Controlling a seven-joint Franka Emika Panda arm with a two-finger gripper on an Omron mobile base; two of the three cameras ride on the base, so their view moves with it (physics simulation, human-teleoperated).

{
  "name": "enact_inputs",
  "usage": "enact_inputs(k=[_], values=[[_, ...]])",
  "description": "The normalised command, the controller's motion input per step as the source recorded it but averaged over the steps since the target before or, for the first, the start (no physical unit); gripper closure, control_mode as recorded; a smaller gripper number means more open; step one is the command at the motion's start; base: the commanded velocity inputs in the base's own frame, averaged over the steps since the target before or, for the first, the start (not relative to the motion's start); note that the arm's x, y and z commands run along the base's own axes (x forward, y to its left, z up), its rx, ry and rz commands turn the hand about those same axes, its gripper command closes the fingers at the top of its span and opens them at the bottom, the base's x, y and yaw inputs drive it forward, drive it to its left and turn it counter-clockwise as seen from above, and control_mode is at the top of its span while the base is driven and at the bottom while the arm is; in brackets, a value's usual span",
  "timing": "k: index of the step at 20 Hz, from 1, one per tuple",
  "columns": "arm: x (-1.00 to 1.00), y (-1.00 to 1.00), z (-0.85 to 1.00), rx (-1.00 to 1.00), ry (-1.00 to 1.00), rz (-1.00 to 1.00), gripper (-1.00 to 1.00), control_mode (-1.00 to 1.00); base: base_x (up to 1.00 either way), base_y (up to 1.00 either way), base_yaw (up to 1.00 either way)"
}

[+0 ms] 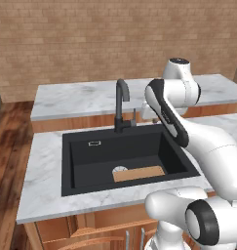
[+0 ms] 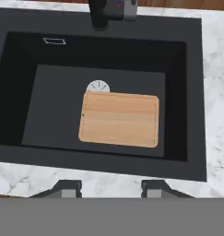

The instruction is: Turn on the sink faucet with hot water and rinse the cutting board for ten seconds, then turn off the faucet. Push the cutting board to reach the water if necessary.

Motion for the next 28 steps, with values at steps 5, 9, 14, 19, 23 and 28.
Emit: enact_inputs(k=[5,9,14,19,23,28], values=[[0.01,-0.01,-0.06,0.0,-0.1,0.0,-1.0,-1.0,0.0,0.0,0.0],[0.01,-0.1,-0.05,0.01,-0.28,0.01,-1.0,-1.0,0.0,0.0,0.0],[0.16,-0.2,-0.12,0.04,-0.31,0.02,-1.0,-1.0,0.0,0.0,0.0],[0.31,-0.24,-0.2,0.1,-0.28,0.07,-1.0,-1.0,0.0,0.0,0.0],[0.41,-0.26,-0.22,0.13,-0.24,0.1,-1.0,-1.0,0.0,0.0,0.0],[0.44,-0.23,-0.24,0.08,-0.17,0.08,-1.0,-1.0,0.0,0.0,0.0]])
